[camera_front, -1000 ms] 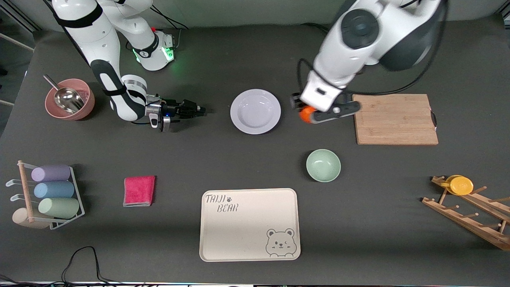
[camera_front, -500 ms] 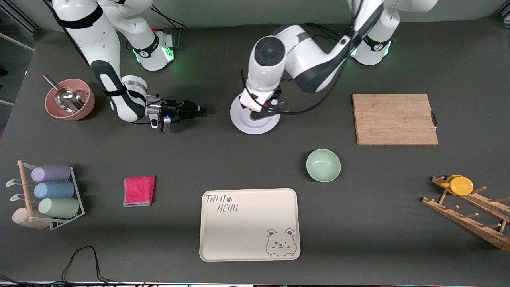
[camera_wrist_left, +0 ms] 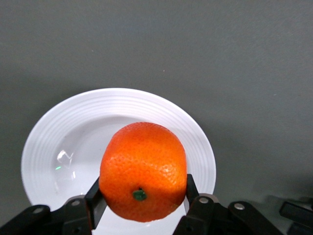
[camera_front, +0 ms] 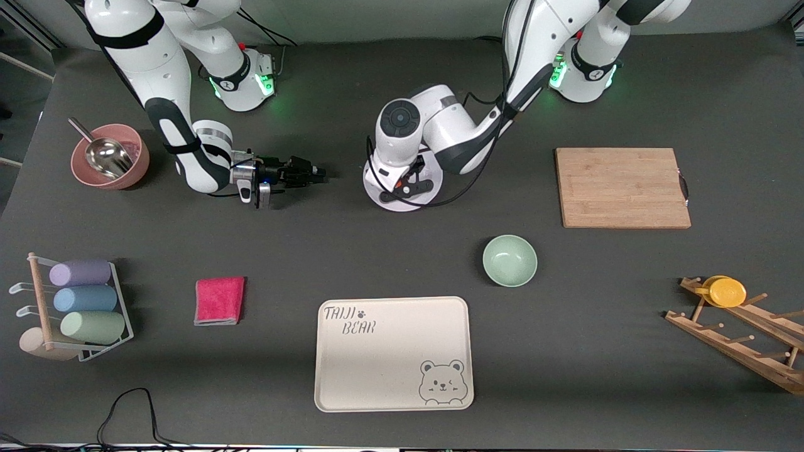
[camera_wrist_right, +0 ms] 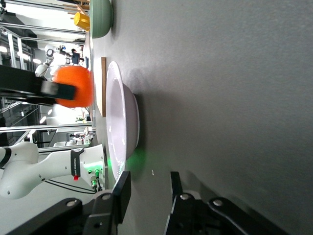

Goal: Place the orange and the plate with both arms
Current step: 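Carry the orange with the left gripper over the white plate, then lower the orange onto the plate and open the left gripper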

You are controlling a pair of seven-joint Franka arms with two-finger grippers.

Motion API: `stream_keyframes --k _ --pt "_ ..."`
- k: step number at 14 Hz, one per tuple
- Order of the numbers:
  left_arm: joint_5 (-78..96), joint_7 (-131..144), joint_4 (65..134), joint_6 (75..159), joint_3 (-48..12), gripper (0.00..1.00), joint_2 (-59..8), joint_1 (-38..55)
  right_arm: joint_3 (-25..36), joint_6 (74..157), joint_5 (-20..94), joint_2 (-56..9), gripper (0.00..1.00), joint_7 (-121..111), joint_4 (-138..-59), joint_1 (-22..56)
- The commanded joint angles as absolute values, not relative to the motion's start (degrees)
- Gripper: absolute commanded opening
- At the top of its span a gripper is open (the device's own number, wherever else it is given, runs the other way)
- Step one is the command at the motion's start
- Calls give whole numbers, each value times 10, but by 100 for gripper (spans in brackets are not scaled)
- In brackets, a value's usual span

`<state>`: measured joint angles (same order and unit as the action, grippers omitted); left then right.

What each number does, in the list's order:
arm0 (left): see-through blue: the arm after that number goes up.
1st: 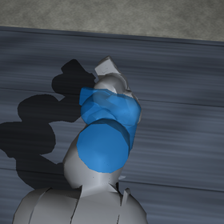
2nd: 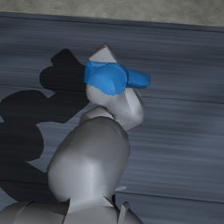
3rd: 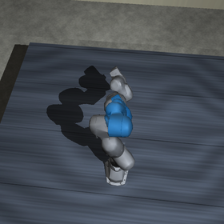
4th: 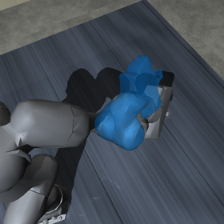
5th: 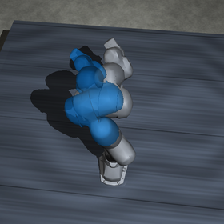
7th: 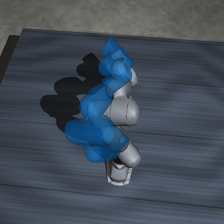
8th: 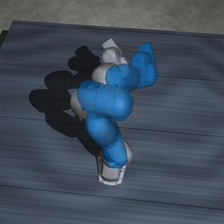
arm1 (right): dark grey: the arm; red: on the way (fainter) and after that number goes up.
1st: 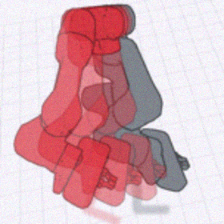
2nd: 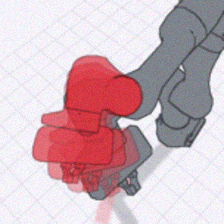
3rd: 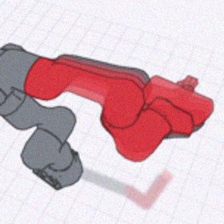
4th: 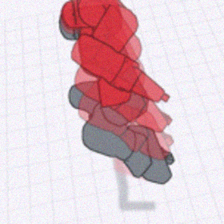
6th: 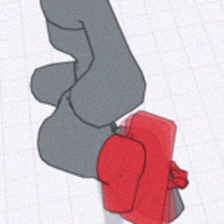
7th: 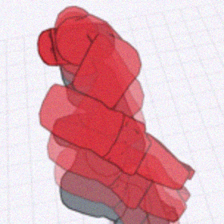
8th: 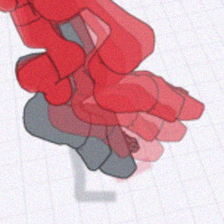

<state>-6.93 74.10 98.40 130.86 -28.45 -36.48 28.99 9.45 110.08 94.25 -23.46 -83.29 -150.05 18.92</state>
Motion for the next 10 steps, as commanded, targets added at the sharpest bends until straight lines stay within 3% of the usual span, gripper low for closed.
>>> stream_keyframes --k 1,8,9,10 --pt "-83 756 1042 1372 -275 0 -352 303 98 1085 959 -254 40 -860 -1492 193" --pt "-84 757 1063 1388 -275 0 -352 311 97 1084 962 -260 40 -860 -1487 193" --pt "-84 757 1063 1388 -275 22 -352 309 96 1084 966 -260 40 -860 -1487 194" --pt "-83 757 1063 1388 -275 88 -352 310 95 1084 969 -260 40 -860 -1487 194"
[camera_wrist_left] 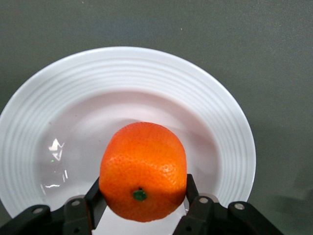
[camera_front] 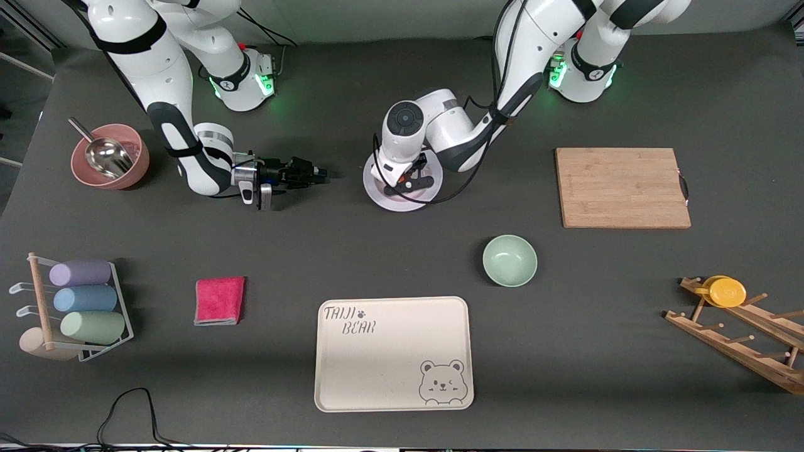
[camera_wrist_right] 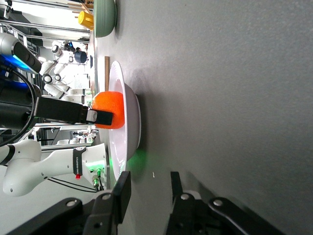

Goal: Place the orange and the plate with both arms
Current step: 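Lower the orange onto the plate and open the left gripper, then withdraw the left gripper to its rest pose while the right gripper grips the plate rim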

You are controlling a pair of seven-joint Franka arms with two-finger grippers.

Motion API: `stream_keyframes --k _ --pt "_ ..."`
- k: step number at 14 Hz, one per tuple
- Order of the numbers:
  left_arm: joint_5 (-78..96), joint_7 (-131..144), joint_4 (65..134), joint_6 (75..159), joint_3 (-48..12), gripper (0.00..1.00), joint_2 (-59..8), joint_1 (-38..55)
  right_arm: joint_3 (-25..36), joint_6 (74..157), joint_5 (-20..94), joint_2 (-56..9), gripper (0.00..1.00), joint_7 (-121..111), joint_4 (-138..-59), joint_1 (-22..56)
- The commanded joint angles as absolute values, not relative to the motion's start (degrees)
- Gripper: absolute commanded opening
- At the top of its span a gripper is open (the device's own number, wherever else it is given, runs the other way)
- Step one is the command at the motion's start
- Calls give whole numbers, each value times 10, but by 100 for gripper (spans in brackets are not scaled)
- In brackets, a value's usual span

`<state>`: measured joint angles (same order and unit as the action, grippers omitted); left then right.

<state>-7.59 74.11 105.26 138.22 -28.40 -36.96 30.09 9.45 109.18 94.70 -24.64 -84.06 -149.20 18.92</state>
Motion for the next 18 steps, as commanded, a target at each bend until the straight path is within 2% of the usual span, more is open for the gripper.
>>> stream_keyframes --k 1,4,6,9,12,16,18 --pt "-84 757 1063 1386 -270 100 -351 309 95 1084 972 -260 40 -860 -1487 195" --pt "-84 756 1062 1376 -267 100 -338 302 94 1084 975 -262 40 -860 -1487 195" --pt "-84 750 1061 1362 -253 100 -304 295 92 1084 983 -262 40 -860 -1487 197" --pt "-77 689 1035 1266 -249 100 -229 231 71 1084 1020 -262 40 -860 -1487 199" --pt "-72 602 1008 1144 -249 100 -163 151 67 1085 1078 -268 40 -860 -1480 237" --pt "-45 455 948 1015 -244 100 -124 49 63 1085 1146 -274 40 -860 -1470 286" --pt "-44 357 942 989 -237 100 -104 -11 63 1085 1177 -280 40 -860 -1462 312"
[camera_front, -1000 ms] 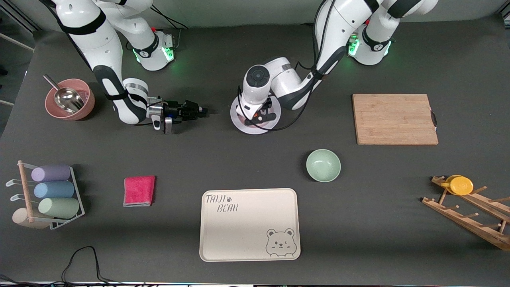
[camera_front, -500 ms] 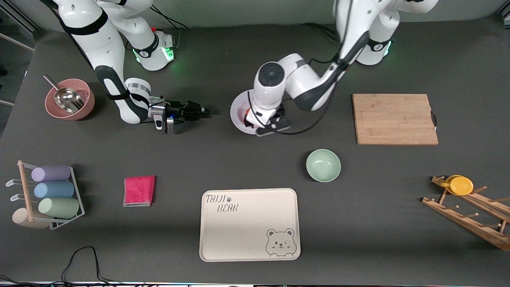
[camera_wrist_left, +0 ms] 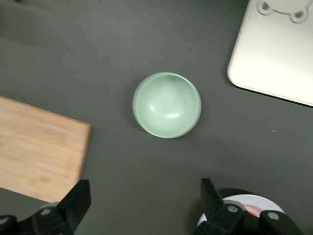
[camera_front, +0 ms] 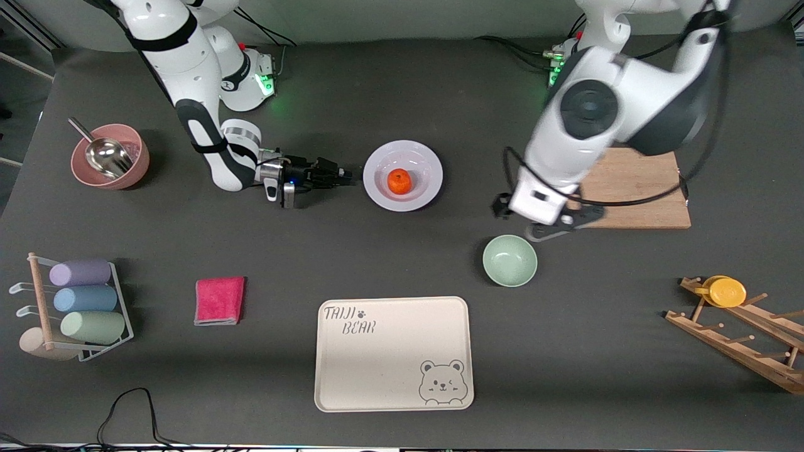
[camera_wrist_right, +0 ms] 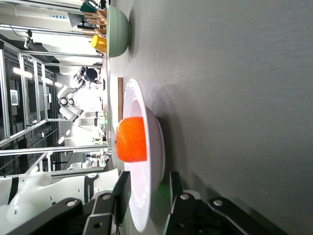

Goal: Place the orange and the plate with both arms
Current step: 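Withdraw the left gripper to its rest pose while the right gripper grips the plate rim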

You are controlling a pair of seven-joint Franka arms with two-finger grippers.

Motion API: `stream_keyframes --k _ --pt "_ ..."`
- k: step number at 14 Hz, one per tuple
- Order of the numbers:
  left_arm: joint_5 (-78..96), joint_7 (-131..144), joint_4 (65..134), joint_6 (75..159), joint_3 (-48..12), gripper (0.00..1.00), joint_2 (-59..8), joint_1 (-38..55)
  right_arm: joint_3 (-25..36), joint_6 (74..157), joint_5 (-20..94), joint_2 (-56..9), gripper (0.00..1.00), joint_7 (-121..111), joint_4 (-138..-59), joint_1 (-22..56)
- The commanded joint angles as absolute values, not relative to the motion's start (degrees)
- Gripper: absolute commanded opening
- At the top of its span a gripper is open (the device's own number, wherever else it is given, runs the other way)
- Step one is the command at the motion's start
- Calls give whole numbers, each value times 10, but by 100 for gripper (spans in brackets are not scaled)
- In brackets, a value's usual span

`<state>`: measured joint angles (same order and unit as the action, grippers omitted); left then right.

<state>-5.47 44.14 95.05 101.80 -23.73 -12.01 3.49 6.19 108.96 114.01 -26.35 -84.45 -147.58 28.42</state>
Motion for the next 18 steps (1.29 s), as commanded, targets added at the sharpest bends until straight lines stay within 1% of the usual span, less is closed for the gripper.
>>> stream_keyframes --k 1,3,4,5,7,8,10,11,15,18 --pt "-44 306 941 977 -237 100 -95 -46 63 1086 1187 -283 40 -860 -1456 321" --pt "-44 214 940 948 -239 100 -77 -116 63 1086 1216 -289 40 -860 -1447 341" --pt "-47 194 940 937 -237 100 -71 -130 63 1087 1226 -294 40 -865 -1443 348" --pt "-54 188 940 926 -220 100 -58 -115 63 1087 1232 -300 40 -873 -1439 351" --pt "-51 161 940 900 -47 100 -34 12 63 1087 1232 -303 40 -876 -1436 352" --pt "-49 130 940 882 -1 100 -26 49 63 1087 1232 -304 37 -876 -1436 352" --pt "-53 108 940 871 7 100 -18 49 63 1087 1232 -303 7 -876 -1436 352" --pt "-54 106 940 871 8 100 -17 44 63 1087 1232 -303 0 -876 -1436 352" --pt "-54 102 939 874 8 100 -19 26 63 1085 1232 -292 0 -873 -1436 350" --pt "-53 70 924 869 7 100 -20 15 63 1085 1229 -249 0 -849 -1440 340"
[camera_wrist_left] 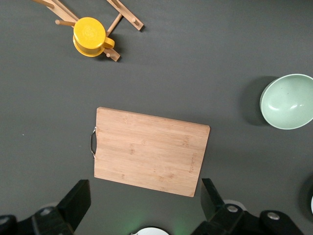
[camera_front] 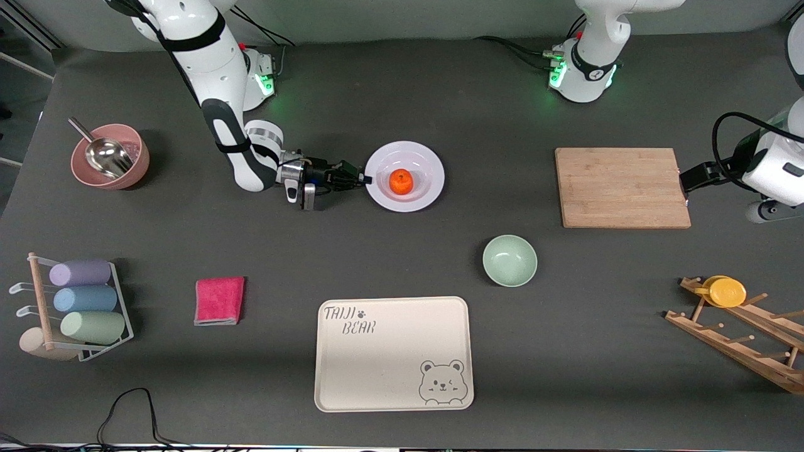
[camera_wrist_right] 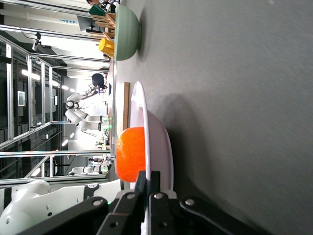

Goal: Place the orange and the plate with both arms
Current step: 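Withdraw the left gripper to its rest pose while the right gripper grips the plate rim, then slide the plate with the right gripper onto the bear placemat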

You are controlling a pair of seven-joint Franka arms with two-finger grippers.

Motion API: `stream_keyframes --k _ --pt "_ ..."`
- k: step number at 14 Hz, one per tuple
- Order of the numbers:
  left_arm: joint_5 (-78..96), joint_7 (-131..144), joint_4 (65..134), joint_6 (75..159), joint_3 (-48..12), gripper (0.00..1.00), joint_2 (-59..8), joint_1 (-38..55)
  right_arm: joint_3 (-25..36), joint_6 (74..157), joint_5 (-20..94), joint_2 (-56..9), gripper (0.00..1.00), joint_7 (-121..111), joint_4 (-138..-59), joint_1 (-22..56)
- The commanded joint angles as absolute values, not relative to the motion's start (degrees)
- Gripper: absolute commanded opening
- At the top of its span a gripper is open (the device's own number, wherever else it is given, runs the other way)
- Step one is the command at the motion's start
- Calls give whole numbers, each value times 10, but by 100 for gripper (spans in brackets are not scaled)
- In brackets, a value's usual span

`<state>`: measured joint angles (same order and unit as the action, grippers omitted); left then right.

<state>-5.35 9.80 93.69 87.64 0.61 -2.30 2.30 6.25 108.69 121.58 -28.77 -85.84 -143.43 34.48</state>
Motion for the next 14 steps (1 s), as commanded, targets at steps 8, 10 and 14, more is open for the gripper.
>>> stream_keyframes --k 8,10,14 --pt "-55 62 895 872 4 100 -64 -5 65 1088 1097 -101 0 -637 -1441 269" --pt "-55 62 882 874 4 100 -86 -3 67 1088 1080 -127 0 -629 -1400 249" --pt "-54 58 846 877 3 100 -160 1 69 1085 1026 -241 0 -567 -1235 199"
